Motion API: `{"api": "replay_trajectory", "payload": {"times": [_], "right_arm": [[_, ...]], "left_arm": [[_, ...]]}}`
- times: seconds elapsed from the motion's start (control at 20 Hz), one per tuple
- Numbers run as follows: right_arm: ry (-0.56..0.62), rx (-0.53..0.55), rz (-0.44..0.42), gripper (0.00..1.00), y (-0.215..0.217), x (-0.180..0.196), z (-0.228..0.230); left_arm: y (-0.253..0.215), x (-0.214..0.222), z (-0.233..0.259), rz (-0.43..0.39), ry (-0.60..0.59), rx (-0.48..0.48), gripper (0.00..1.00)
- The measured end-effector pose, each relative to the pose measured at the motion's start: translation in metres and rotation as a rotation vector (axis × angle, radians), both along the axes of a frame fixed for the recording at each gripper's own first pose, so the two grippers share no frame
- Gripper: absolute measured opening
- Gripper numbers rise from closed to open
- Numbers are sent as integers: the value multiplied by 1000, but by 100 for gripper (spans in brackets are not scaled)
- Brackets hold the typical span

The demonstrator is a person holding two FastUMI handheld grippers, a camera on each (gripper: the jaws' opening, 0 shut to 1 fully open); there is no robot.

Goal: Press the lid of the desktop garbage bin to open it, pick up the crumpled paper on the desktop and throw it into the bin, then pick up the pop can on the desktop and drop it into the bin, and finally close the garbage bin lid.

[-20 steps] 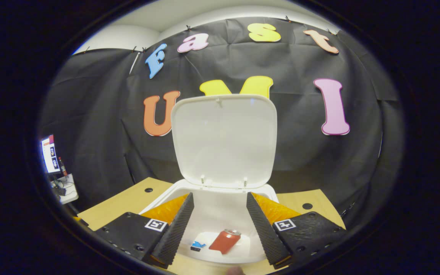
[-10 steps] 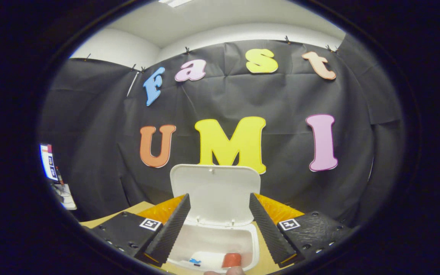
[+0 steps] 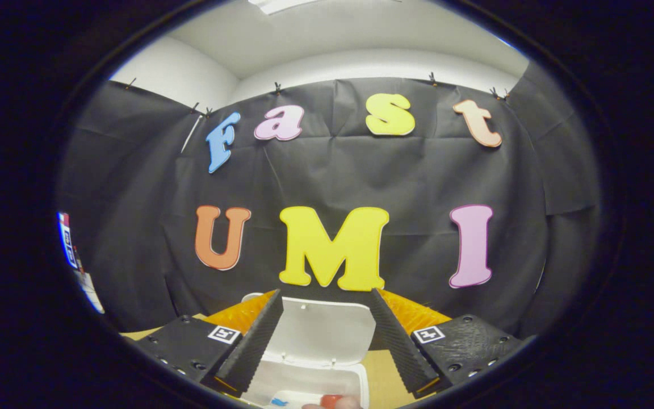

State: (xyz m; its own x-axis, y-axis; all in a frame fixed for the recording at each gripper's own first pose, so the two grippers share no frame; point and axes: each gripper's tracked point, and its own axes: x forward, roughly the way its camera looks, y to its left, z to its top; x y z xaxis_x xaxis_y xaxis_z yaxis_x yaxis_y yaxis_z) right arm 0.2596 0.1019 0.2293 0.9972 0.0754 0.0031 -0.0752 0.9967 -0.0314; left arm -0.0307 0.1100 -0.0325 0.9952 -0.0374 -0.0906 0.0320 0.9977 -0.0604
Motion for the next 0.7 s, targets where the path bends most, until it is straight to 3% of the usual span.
{"api": "replay_trajectory", "payload": {"times": [0.2,0.55,0.7], "right_arm": [[-60,-30,20,96,19,21,16],[-31,16,36,95,29,62,12],[-5,20,-4,96,25,84,15]], "left_arm": [[8,-2,-7,-3,25,0,98],[24,-2,4,20,-4,4,98],[24,-1,3,7,-1,-20,98]]}}
